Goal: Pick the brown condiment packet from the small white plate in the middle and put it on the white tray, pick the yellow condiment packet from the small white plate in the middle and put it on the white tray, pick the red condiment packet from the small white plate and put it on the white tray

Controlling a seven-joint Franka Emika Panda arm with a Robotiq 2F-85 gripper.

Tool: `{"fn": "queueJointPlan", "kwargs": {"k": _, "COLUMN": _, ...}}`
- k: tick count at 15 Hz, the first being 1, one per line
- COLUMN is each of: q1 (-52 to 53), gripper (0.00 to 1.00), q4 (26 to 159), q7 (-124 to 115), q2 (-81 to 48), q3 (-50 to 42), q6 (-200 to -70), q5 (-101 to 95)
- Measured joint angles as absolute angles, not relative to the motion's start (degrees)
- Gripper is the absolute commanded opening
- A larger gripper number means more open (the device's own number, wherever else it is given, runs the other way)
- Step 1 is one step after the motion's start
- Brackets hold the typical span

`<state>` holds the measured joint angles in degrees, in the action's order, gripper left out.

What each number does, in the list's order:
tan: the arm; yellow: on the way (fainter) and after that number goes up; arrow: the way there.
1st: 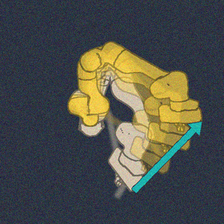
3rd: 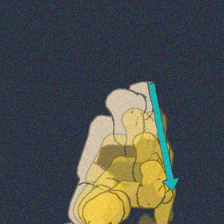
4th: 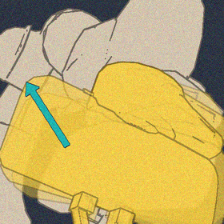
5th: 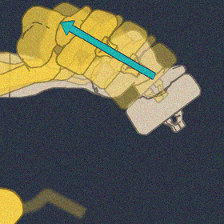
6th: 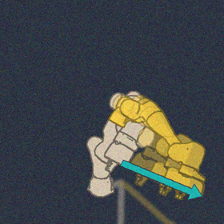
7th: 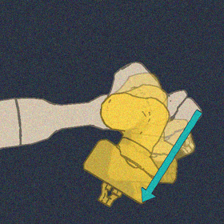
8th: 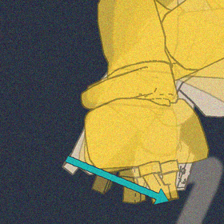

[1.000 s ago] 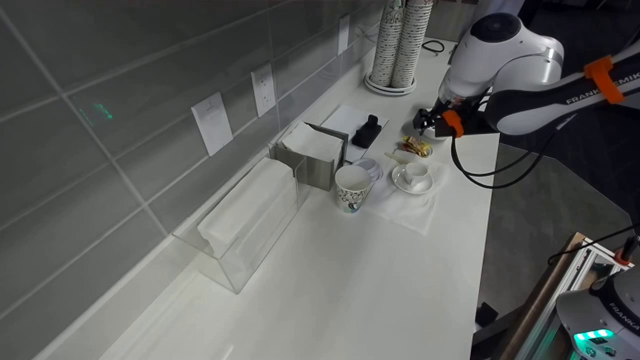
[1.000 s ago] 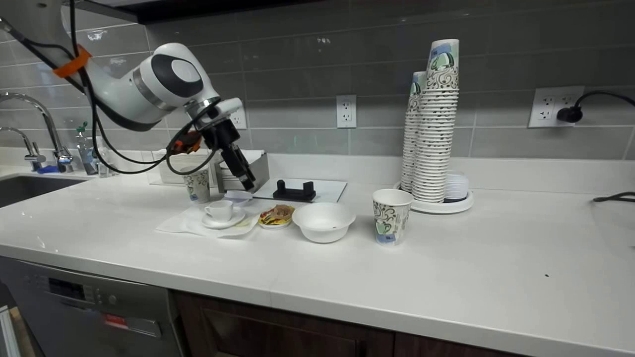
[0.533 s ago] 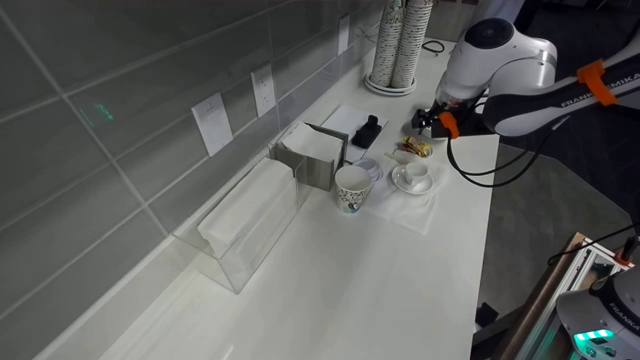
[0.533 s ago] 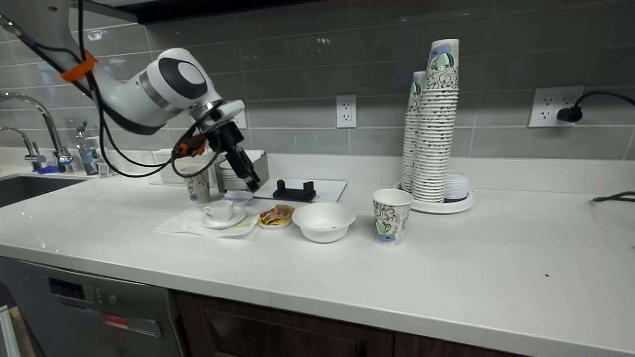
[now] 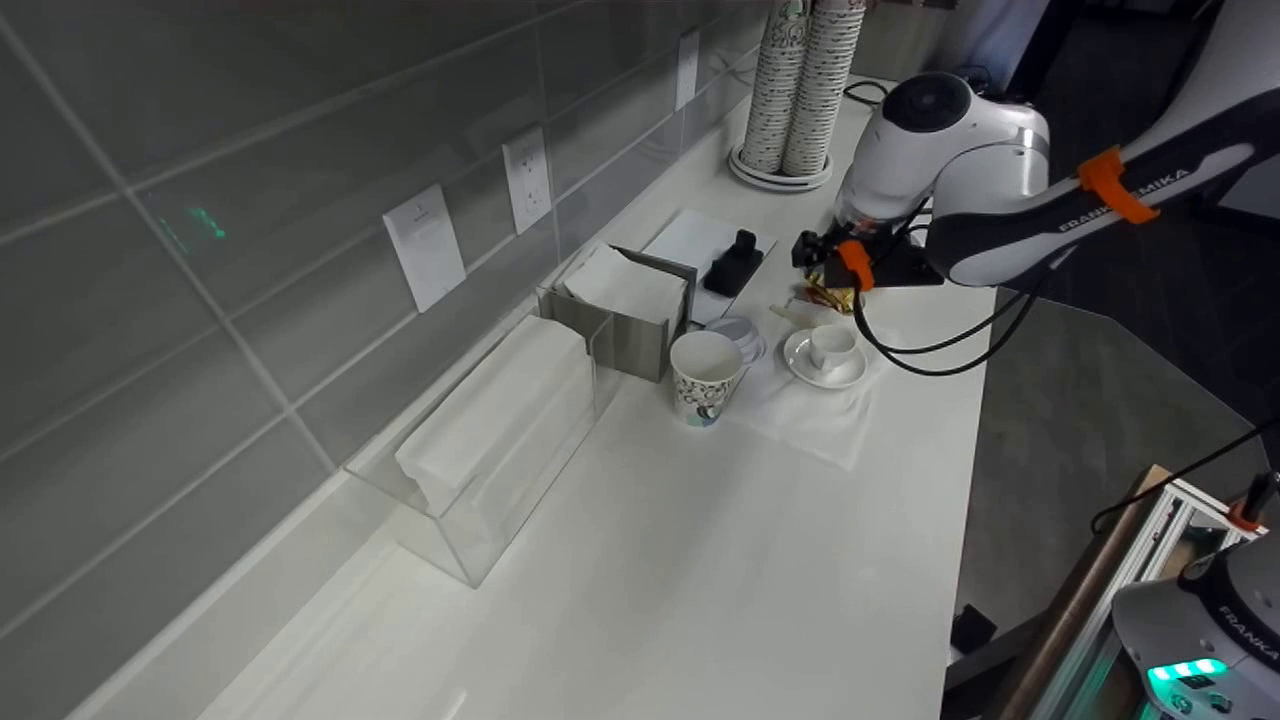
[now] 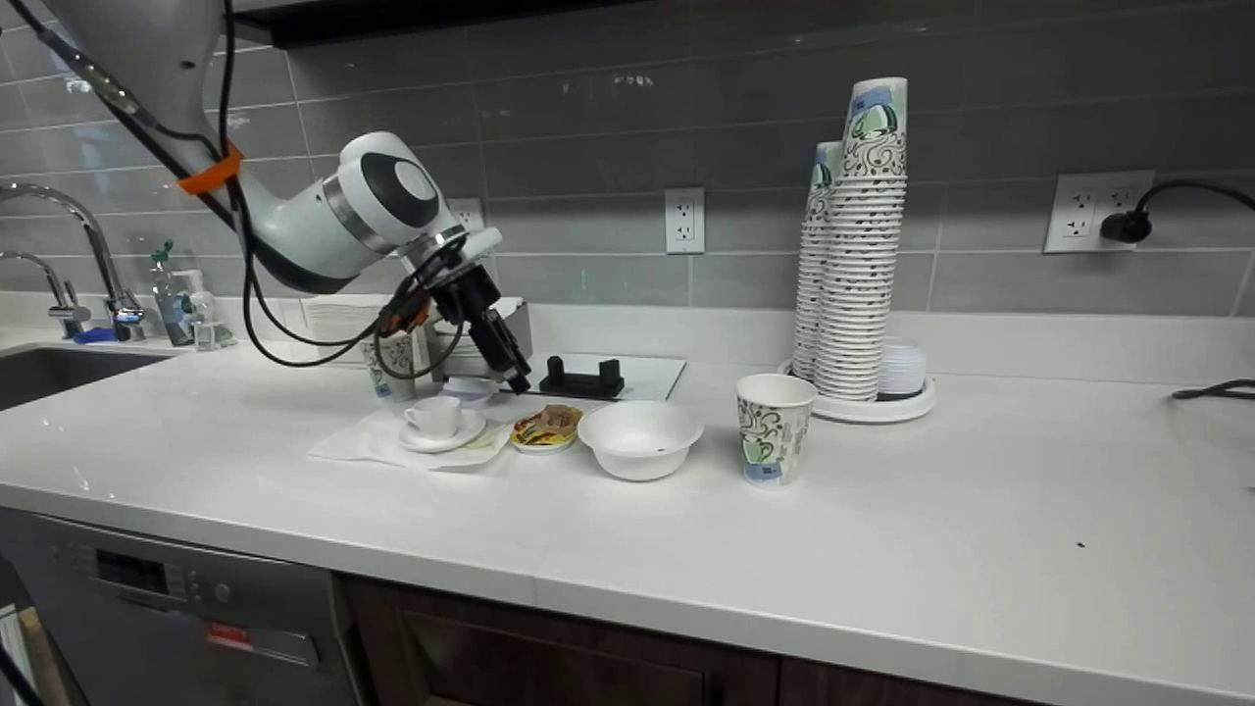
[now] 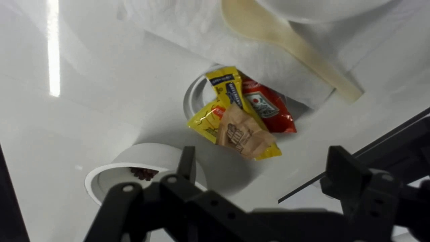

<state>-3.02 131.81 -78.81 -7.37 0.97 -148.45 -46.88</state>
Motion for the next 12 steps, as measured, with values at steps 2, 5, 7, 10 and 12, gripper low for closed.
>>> {"fn": "queueJointPlan", "kwargs": {"k": 2, "q1": -2.0, "gripper": 1.00, "q4": 130.8, "q7": -79.5, "q2": -9.0, "q3": -0.1, "q6": -149.4, "q5": -47.0}}
{"fn": "queueJointPlan", "kwargs": {"k": 5, "q1": -1.0, "gripper": 0.88, "q4": 129.7, "q7": -79.7, "q2": -11.1, "q3": -1.7, "q6": -150.1, "q5": -47.1}}
{"fn": "queueJointPlan", "kwargs": {"k": 7, "q1": -0.5, "gripper": 0.75, "q4": 129.1, "q7": -79.7, "q2": -12.1, "q3": -2.7, "q6": -150.4, "q5": -47.1}}
{"fn": "queueJointPlan", "kwargs": {"k": 10, "q1": 0.1, "gripper": 0.66, "q4": 128.4, "q7": -79.8, "q2": -13.2, "q3": -4.0, "q6": -150.4, "q5": -47.1}}
{"fn": "queueJointPlan", "kwargs": {"k": 12, "q1": 0.4, "gripper": 0.62, "q4": 128.2, "q7": -79.8, "q2": -13.5, "q3": -4.5, "q6": -150.4, "q5": -47.1}}
